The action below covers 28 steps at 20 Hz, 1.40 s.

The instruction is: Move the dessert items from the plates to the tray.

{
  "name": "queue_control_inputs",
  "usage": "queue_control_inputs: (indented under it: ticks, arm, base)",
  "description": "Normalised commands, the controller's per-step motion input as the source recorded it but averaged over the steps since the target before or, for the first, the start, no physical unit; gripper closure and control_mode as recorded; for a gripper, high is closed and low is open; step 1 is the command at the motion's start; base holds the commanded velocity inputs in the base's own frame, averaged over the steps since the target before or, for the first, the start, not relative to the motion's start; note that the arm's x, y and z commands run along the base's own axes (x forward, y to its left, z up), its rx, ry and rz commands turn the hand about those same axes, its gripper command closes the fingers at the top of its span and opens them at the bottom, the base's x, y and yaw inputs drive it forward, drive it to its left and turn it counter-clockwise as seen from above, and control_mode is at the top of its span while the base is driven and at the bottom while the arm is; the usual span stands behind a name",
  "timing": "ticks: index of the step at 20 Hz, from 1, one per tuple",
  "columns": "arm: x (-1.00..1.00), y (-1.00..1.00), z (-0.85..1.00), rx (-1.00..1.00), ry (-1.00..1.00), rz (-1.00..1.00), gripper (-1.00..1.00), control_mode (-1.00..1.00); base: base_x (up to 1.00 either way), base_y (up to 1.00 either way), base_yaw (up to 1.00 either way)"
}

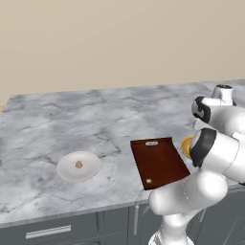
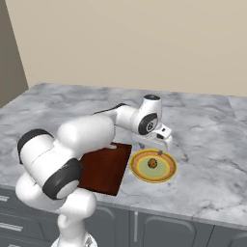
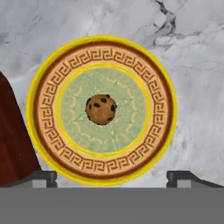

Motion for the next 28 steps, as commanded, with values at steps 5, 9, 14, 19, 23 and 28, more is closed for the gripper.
queue_control_inputs:
  ticks: [5, 9, 14, 19, 23, 28]
  arm:
    - [0.49, -0.02, -0.49, 0.0, -0.02, 0.0, -1.0, -1.0]
    - [0.51, -0.16, -0.51, 0.0, -0.03, 0.0, -1.0, -1.0]
    - [0.4, -0.34, -0.45, 0.0, -0.03, 0.0, -1.0, -1.0]
    - [-0.03, -0.06, -0.03, 0.0, 0.01, 0.0, -1.0, -1.0]
    - [-0.41, 0.09, -0.04, 0.0, 0.0, 0.03, -1.0, -1.0]
    - [0.0, 0.06, 0.0, 0.0, -0.01, 0.0, -1.0, -1.0]
  base:
    - [0.0, 0.0, 0.0]
    - [0.0, 0.0, 0.0]
    - [0.0, 0.0, 0.0]
    - [0.0, 0.0, 0.0]
    - [0.0, 0.0, 0.0]
    - [0.0, 0.0, 0.0]
